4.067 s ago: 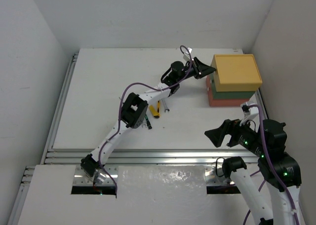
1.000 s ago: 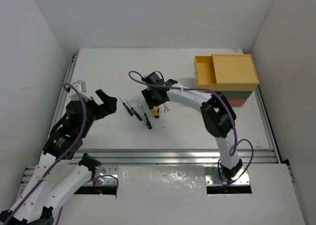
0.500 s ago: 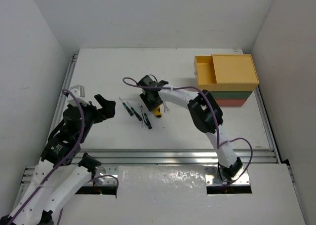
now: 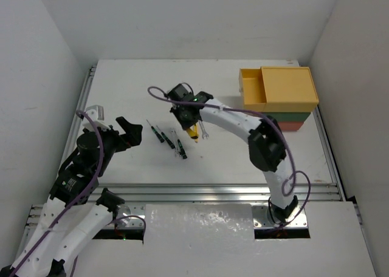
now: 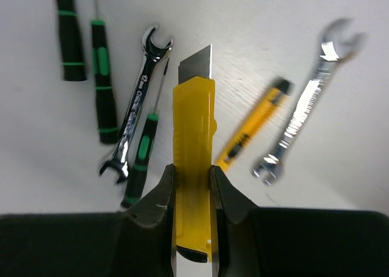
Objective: Sort the tools into containers
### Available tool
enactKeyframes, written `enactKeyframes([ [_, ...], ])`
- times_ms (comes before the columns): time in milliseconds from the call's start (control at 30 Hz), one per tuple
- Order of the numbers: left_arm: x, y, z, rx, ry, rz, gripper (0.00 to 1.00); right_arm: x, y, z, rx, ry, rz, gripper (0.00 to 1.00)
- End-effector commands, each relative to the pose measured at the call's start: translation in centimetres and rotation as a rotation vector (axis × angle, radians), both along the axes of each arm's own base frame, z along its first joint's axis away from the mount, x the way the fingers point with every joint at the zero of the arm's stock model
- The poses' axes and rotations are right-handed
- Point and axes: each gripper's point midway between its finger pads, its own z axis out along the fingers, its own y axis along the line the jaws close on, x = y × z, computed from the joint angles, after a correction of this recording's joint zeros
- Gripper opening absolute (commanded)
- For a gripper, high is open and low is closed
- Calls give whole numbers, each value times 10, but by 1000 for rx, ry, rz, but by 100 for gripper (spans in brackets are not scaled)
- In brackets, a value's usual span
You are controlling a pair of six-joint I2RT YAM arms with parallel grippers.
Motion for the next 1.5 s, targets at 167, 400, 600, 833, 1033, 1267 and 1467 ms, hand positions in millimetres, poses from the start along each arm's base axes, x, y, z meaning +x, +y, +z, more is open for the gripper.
enactKeyframes([
  [167,4,-8,7,-7,-42,-41,100,53,-105,243,85,-402,-246,7],
  [400,14,-13,-12,23,45,-42,100,87,-216,259,37,-434,-460,8],
  [600,28,-26,-34,40,173,-59,100,105,-261,245,16,-424,-539,14],
  [833,36,-77,-49,28,252,-116,100,114,-271,228,-4,-386,-555,38],
  [1033,62,-131,-55,-14,276,-164,100,110,-266,243,36,-387,-566,60],
  [1267,108,-182,-94,38,381,-163,86,48,-236,245,236,-329,-535,61],
  [1467,154,-218,-153,219,521,-104,66,1,-225,230,290,-312,-468,62],
])
